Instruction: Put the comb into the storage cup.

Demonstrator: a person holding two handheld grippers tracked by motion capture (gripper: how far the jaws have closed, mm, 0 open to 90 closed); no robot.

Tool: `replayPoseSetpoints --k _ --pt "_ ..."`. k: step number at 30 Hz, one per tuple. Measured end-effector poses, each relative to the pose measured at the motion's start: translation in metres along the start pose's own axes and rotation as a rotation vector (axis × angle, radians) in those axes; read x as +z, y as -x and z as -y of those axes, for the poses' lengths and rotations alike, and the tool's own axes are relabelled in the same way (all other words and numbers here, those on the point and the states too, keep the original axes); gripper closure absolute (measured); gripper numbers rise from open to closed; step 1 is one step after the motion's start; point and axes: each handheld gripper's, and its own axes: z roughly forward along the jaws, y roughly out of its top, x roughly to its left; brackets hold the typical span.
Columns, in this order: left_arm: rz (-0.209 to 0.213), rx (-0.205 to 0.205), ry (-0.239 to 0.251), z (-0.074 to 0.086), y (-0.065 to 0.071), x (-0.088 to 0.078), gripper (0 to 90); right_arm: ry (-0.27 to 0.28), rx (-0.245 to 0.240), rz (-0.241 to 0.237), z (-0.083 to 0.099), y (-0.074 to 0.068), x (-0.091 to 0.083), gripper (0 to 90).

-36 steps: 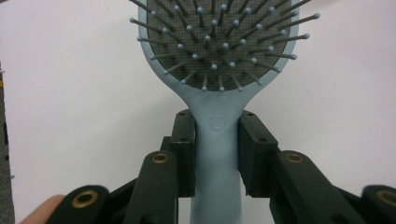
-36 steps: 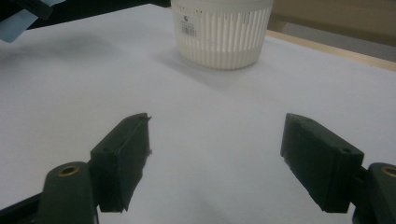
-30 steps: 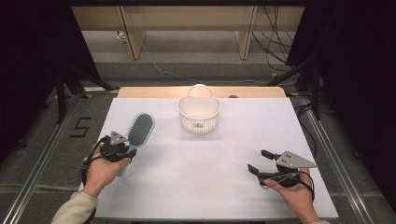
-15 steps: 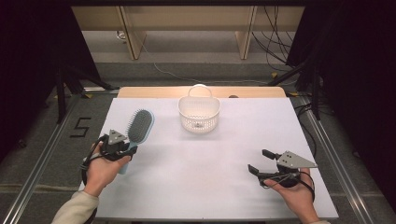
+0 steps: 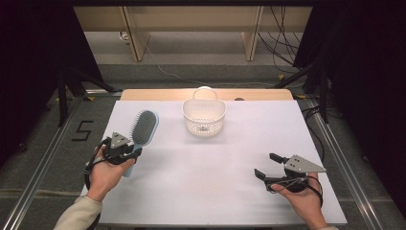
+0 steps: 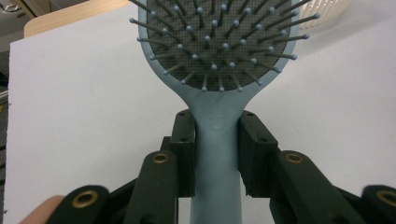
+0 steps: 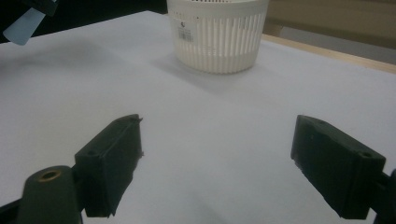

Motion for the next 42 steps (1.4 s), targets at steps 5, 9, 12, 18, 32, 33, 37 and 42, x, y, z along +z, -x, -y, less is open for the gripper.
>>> replayPoseSetpoints --k 5,9,12,18,32,33,37,42 --pt "0.000 0.002 0.011 -0.001 0.000 0.000 70.1 0.001 0.000 0.002 0.000 0.000 0.000 16.1" --pt "0.001 0.001 0.018 -0.002 0.001 0.000 70.1 0.002 0.000 0.003 0.000 0.000 0.000 15.9" --pt "0.006 0.012 0.019 -0.003 0.001 0.001 70.1 0.001 0.000 0.005 0.000 0.000 0.000 15.9" --pt "0.003 0.011 0.027 -0.003 0.003 0.002 70.1 0.002 0.001 0.007 0.000 0.000 -0.001 16.0" --pt "0.008 0.019 0.047 -0.008 0.007 0.005 70.0 0.007 0.009 0.012 0.000 0.001 -0.001 15.9" --pt "0.010 0.019 0.047 -0.009 0.007 0.005 70.0 0.007 0.008 0.012 0.000 0.001 -0.001 15.9" --pt "0.013 0.021 0.055 -0.011 0.009 0.006 70.0 0.008 0.009 0.014 0.000 0.001 -0.001 15.9" --pt "0.016 0.021 0.063 -0.013 0.011 0.007 70.1 0.009 0.010 0.013 0.000 0.001 -0.001 15.9"
